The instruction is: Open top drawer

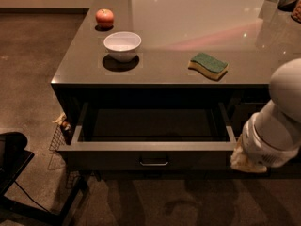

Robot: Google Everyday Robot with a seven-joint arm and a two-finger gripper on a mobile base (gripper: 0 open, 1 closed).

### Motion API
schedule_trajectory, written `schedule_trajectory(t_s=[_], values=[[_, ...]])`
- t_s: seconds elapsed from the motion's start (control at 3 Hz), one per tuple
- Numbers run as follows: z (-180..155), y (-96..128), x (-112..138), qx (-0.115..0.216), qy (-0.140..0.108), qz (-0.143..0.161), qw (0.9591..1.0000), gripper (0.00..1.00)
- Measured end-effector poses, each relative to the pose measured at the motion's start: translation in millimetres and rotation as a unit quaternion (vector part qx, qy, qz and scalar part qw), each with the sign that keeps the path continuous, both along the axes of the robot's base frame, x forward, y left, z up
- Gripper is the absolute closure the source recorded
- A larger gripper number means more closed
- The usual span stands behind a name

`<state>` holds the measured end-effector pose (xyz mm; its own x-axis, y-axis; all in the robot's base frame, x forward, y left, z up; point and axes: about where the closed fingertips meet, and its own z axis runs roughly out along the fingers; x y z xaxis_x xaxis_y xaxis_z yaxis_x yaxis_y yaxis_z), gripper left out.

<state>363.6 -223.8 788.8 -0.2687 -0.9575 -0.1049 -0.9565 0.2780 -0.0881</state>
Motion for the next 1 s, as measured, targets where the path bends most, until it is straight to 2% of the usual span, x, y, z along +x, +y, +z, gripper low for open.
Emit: schedule_trajectory(t_s=[0.33, 0.67, 1.0], values=[[7, 16, 57, 0.012, -0.024, 0.052, 0.9983, 0.63], [20, 34, 112, 0.025, -0.045, 0.087, 0.9949, 0.86], [13, 50, 148, 0.038, -0.049, 0.106, 0.9924, 1.0]])
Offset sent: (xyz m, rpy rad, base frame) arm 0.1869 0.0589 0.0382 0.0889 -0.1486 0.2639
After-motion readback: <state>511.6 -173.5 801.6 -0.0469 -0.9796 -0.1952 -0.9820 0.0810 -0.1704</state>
